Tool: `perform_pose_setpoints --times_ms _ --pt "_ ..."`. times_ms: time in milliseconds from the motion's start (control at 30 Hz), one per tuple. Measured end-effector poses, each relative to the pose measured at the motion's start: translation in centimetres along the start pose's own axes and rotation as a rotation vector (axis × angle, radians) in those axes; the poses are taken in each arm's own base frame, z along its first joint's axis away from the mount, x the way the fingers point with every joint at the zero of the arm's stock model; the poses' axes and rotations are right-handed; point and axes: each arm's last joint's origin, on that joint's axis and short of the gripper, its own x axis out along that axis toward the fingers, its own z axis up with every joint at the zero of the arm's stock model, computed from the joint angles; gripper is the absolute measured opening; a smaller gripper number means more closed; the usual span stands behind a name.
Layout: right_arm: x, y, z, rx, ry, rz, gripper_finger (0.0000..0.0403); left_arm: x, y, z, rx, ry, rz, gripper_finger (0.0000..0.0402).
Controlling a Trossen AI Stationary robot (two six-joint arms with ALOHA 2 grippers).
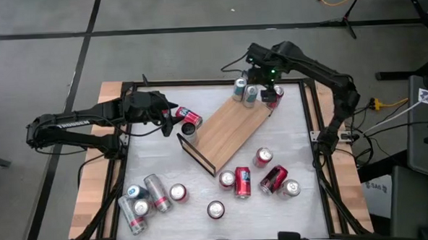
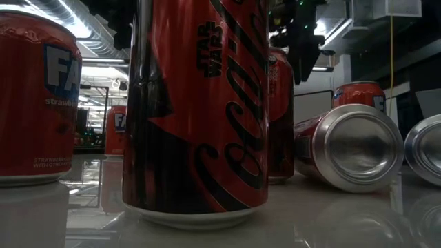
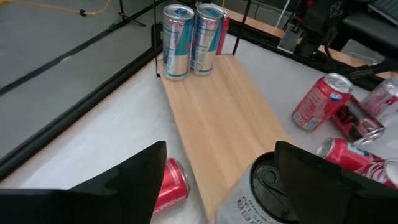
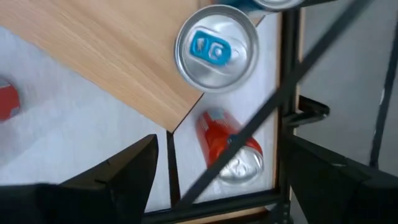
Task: Place canned beverage on shelf
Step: Put the white pink soda can on the shelf aligned with the other white pink soda can
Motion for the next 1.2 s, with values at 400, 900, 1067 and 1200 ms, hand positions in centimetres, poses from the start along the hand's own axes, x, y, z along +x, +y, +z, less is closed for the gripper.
perform_pose_setpoints --times_ms 400,900,1067,1200 --pt "-6.3 2.1 -4.0 0.124 -0.223 -0.008 0.0321 -0.2 -0.9 -0.2 -0.088 0.035 -0.117 0.0293" --pt "-9.8 7.4 -4.1 0.040 -0.399 0.006 0.0321 -3.7 -5.8 1.1 -0.089 -0.024 -0.257 0.0293" --pt "-9.7 8.5 -3.6 -0.006 -0.402 0.022 0.0321 -5.0 -6.4 0.3 -0.256 0.135 -0.246 0.0293" --pt "-9.9 9.0 -3.2 -0.029 -0.433 0.023 0.0321 -5.8 -6.4 -1.1 -0.468 0.338 -0.192 0.0293"
